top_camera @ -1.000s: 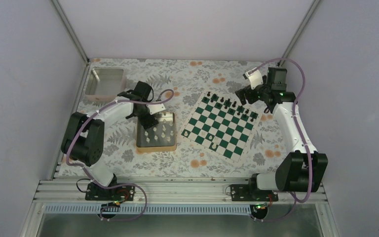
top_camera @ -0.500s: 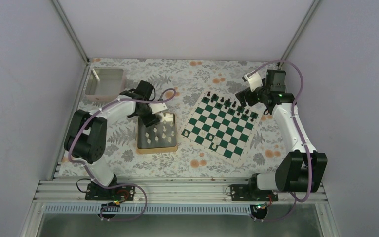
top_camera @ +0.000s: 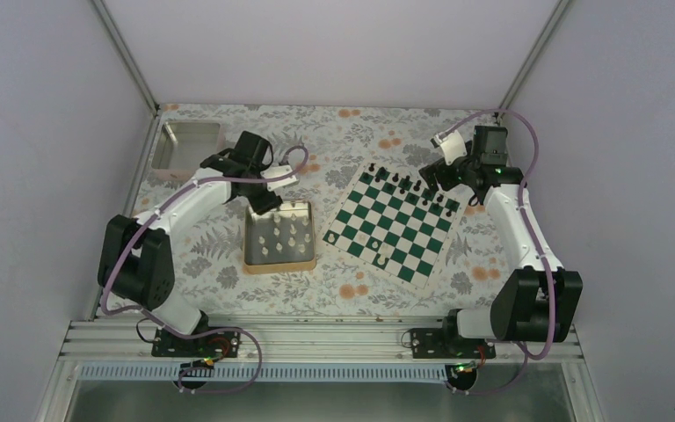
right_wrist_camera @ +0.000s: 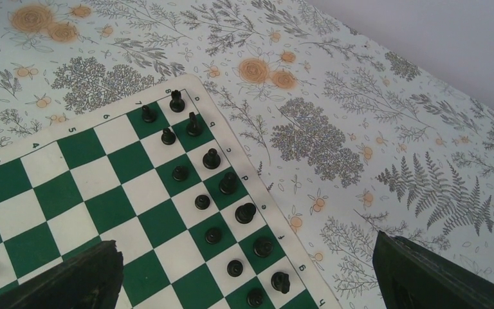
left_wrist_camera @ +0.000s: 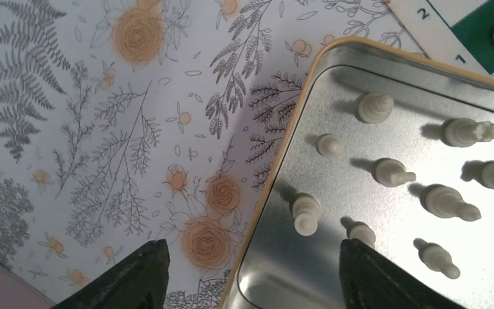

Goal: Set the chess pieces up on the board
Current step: Pick up the chess piece from the storage box.

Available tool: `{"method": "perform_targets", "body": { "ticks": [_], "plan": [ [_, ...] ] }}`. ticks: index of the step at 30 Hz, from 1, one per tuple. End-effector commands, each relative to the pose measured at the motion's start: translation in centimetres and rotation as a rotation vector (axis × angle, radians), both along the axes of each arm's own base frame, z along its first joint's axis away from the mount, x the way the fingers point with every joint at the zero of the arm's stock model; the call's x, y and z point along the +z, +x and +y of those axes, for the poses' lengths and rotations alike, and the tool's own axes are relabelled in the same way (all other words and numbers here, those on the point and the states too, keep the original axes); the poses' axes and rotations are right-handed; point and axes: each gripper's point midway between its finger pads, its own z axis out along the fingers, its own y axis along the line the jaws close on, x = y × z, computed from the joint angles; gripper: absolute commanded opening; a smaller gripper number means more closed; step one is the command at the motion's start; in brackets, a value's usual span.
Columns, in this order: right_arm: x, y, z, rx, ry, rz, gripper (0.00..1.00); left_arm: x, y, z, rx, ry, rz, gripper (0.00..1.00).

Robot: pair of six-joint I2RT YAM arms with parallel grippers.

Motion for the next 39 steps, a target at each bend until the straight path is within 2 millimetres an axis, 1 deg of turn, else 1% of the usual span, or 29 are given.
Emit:
{"method": "perform_targets", "body": {
  "ticks": [1, 3, 5, 7, 12, 19, 23, 39],
  "plan": [
    [0.0, -0.2, 0.3, 0.019, -0.018, -0.013, 1.0, 0.2, -1.5, -0.4, -0.039, 0.004, 0.055, 0.61],
    [0.0, -0.3, 0.3, 0.021, -0.018, -0.011, 1.0, -0.7, -2.3, -0.5, -0.051, 0.014, 0.092, 0.53],
    [0.0, -0.3, 0.3, 0.022, -0.019, -0.011, 1.0, -1.8, -2.8, -0.3, -0.055, 0.032, 0.127, 0.5],
    [0.0, -0.3, 0.3, 0.022, -0.02, -0.01, 1.0, -2.7, -2.9, -0.2, -0.053, 0.047, 0.14, 0.44],
    [0.1, -0.4, 0.4, 0.028, -0.014, -0.008, 1.0, -4.0, -2.4, 0.3, -0.034, 0.077, 0.124, 0.46],
    [-0.3, -0.7, 0.3, 0.026, -0.023, 0.0, 1.0, -5.2, -2.1, 0.0, -0.039, 0.074, 0.144, 0.46],
    [-0.3, -0.7, 0.2, 0.025, -0.03, 0.0, 1.0, -5.5, -2.1, -0.5, -0.047, 0.057, 0.16, 0.46],
    [-0.6, -0.8, 0.1, 0.024, -0.037, 0.003, 1.0, -6.6, -1.6, -1.1, -0.047, 0.039, 0.171, 0.44]
  ]
}}
